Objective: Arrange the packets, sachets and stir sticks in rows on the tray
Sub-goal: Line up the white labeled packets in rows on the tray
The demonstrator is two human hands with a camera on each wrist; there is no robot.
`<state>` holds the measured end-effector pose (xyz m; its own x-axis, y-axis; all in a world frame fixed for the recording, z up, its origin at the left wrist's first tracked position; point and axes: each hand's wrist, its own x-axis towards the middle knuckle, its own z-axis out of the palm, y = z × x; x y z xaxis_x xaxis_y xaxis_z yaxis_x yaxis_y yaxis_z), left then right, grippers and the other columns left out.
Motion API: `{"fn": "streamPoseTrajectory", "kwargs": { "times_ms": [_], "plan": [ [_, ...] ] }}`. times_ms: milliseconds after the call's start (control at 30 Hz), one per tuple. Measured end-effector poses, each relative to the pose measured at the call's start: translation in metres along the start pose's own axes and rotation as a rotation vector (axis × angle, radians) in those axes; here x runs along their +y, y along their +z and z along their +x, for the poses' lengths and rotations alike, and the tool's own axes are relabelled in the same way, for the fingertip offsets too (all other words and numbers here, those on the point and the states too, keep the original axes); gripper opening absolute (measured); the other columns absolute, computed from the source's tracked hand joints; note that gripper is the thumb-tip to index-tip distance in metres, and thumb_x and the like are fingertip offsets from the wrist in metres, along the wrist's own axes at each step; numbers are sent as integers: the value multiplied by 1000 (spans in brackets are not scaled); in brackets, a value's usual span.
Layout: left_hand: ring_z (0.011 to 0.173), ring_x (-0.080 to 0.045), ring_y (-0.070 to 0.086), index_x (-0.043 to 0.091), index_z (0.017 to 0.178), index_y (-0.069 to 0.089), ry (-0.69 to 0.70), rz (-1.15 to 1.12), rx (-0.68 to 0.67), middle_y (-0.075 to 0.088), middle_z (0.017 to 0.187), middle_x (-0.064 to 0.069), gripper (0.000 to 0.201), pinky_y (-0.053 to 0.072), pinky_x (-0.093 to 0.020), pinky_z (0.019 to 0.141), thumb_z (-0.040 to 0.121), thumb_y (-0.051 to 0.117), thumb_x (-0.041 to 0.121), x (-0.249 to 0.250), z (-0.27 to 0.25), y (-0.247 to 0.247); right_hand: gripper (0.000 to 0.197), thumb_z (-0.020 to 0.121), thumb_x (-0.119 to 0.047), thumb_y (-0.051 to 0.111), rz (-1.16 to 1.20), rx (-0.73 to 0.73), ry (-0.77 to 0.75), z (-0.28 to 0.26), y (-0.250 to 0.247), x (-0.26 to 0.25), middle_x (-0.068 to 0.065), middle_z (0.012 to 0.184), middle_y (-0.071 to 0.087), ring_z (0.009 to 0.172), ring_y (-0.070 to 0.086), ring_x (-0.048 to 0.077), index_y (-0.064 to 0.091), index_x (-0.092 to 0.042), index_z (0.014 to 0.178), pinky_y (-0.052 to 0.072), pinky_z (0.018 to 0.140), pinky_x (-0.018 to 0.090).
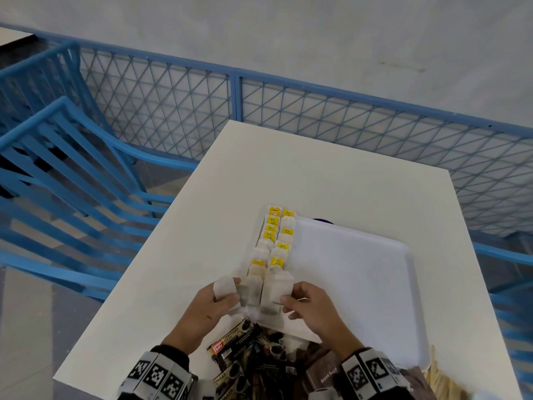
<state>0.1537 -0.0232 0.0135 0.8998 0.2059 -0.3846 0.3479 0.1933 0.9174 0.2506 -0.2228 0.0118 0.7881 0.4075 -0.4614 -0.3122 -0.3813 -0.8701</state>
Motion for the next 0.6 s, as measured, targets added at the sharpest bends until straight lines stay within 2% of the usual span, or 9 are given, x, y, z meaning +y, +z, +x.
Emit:
{"fn": "streamPoseTrajectory", "kwargs": {
  "times_ms": [67, 167, 300, 367, 433, 533, 600],
  "plan": [
    [88, -13, 65, 16, 108, 62, 20, 18, 25, 71, 92, -2, 37, 51, -17, 72, 71, 63, 23, 1, 2, 3, 12, 81, -13, 70, -97, -1, 4, -1, 0, 4, 1, 71, 67, 63, 61, 11, 59, -16, 76, 48, 56, 19],
    [85, -14, 64, 14, 109, 61, 26, -4, 54, 70, 93, -5, 32, 52, -19, 68, 77, 66, 15, 1, 3, 4, 16, 76, -21, 75, -247, -12, -18, -1, 5, 10, -5, 66, 66, 59, 58, 5, 60, -21, 72, 45, 59, 15],
    [85, -15, 66, 14, 111, 59, 8, -37, 74, 68, 100, -8, 43, 54, -21, 67, 69, 65, 23, -1, 0, 2, 22, 74, -24, 76, -394, -43, -38, -2, 14, 13, -7, 71, 60, 66, 54, 5, 55, -29, 68, 40, 56, 7],
    [87, -18, 65, 16, 111, 59, -4, -41, 85, 67, 103, -10, 47, 54, -22, 67, 66, 68, 26, -4, -2, 0, 23, 75, -25, 75, -448, -37, -36, -1, 18, 15, -5, 74, 58, 68, 52, 8, 53, -27, 68, 39, 55, 8],
    [89, -21, 65, 16, 111, 59, -6, -35, 87, 66, 105, -11, 43, 54, -24, 69, 69, 66, 24, -6, -4, -1, 22, 75, -26, 74, -490, -24, -47, -1, 21, 16, -4, 73, 56, 69, 50, 10, 53, -20, 70, 36, 55, 11],
    [83, -11, 66, 13, 108, 60, 4, -26, 80, 66, 103, -9, 38, 52, -21, 65, 71, 63, 20, -7, -6, 0, 30, 77, -26, 72, -523, -13, -80, -3, 22, 16, -12, 65, 48, 60, 42, 3, 44, -23, 65, 36, 55, 11],
    [79, -7, 66, 11, 106, 60, 6, -31, 76, 66, 100, -6, 37, 52, -19, 64, 71, 62, 20, -6, -7, 1, 34, 76, -24, 72, -482, 9, -79, -5, 21, 17, -12, 65, 46, 58, 40, 0, 41, -26, 65, 37, 55, 12]
  ]
}}
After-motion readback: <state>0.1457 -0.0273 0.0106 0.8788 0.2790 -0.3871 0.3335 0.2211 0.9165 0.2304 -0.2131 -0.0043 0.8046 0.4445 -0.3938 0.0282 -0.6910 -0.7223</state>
